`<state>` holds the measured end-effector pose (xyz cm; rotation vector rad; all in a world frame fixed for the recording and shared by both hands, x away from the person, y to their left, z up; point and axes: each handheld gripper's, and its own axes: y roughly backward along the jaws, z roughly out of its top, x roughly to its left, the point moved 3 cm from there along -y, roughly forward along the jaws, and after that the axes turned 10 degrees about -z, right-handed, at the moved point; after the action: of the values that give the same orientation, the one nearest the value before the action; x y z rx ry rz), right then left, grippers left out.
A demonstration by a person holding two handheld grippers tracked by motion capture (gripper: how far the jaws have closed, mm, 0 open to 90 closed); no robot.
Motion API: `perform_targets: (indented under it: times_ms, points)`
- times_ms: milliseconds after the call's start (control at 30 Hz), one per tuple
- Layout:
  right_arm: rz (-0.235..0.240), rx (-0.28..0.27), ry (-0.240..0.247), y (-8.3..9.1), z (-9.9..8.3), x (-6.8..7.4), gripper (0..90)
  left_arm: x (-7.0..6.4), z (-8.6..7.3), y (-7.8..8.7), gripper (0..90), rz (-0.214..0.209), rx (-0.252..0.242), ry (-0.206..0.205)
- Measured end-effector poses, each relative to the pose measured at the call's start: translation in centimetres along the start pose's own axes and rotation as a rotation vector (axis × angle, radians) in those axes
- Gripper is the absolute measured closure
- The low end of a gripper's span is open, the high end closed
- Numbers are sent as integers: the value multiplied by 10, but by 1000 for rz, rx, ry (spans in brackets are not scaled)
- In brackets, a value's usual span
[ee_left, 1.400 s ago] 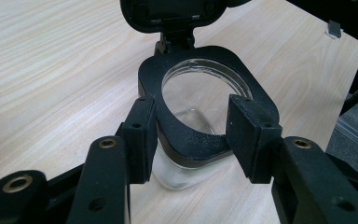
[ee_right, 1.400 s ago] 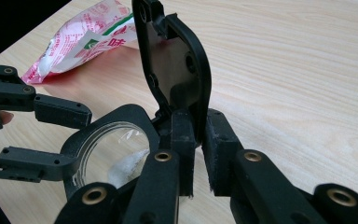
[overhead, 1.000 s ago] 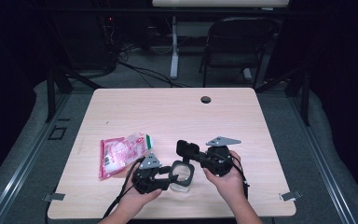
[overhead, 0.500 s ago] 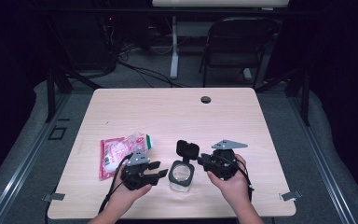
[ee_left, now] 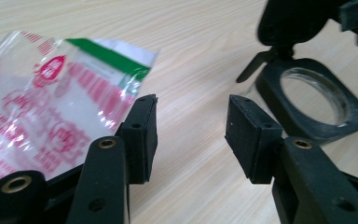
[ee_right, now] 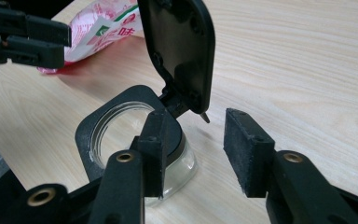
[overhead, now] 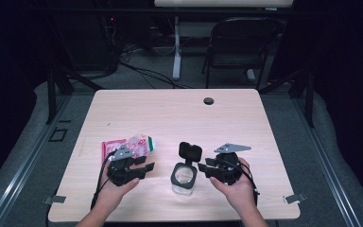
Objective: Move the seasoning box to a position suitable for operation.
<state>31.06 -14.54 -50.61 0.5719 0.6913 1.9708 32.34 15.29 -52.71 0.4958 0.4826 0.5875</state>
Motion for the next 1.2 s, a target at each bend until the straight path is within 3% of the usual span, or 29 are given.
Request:
perform_targets:
  times_ms: [133, 200, 300, 500, 633, 867, 1200]
  points:
    - [-8, 23, 31, 1, 1, 2, 542, 8, -1, 4, 531, 23, -6, 9]
    - [-3, 69, 43, 0, 0, 3, 531, 12, -2, 7, 530, 41, -7, 11]
    - [-3, 92, 68, 0, 0, 3, 507, 18, -3, 11, 527, 58, -7, 20]
    - [1, 122, 62, 1, -2, 1, 523, 27, -6, 16, 529, 89, -5, 18]
    - [32, 139, 52, 1, -3, 1, 567, 30, -8, 16, 555, 91, -13, 24]
    - [29, 148, 68, 0, -5, 1, 575, 31, -10, 8, 520, 134, 21, -8]
    - [26, 129, 36, 1, -5, -2, 556, 32, -13, -5, 451, 212, 50, -88]
